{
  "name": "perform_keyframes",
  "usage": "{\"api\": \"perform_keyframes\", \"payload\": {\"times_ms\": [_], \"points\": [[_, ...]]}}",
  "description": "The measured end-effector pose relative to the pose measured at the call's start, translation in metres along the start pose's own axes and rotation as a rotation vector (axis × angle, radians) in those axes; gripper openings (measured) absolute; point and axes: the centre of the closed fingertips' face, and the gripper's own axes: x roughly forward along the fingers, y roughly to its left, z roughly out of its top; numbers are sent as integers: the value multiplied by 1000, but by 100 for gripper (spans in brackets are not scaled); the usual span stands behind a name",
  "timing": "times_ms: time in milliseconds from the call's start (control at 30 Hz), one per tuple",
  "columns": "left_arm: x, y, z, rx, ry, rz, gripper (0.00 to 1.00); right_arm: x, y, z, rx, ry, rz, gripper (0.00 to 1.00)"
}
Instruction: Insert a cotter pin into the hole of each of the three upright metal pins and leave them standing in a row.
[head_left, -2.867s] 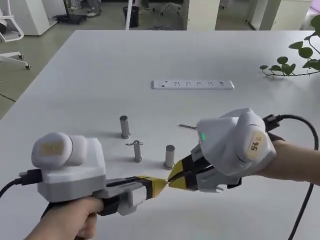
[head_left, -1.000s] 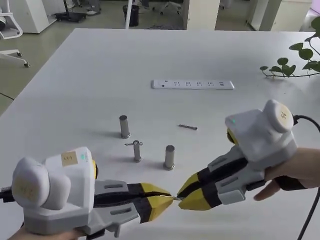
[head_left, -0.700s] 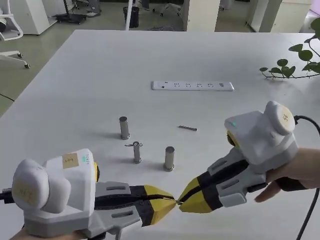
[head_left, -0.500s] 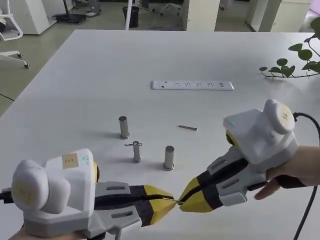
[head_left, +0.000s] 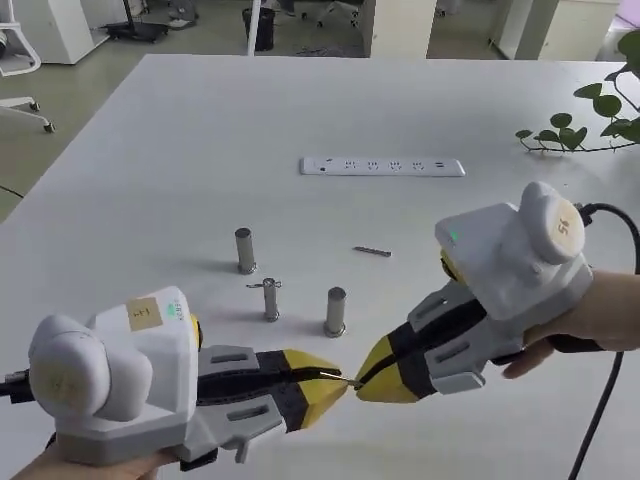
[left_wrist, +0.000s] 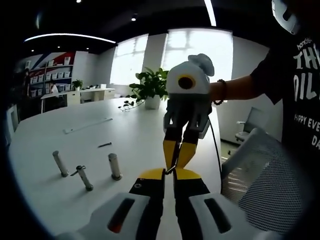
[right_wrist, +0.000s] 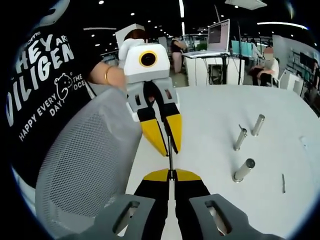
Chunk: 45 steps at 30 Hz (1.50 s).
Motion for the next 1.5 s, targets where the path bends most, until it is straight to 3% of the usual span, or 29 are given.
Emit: {"api": "perform_keyframes", "payload": {"times_ms": [400, 733, 933, 1133, 1500], "points": [[3, 25, 2, 11, -9, 123, 16, -8, -28, 1, -17, 37, -100, 0], [7, 45, -6, 4, 13, 209, 24, -14, -53, -15, -30, 131, -190, 0], [11, 59, -10, -2, 25, 275, 26, -15, -59, -24, -50, 163, -200, 0], [19, 73, -16, -21, 40, 338, 26, -18, -74, -35, -70, 217, -243, 0], [35, 92, -21, -56, 59, 383, 26, -22, -94, -52, -80, 287, -274, 0]]}}
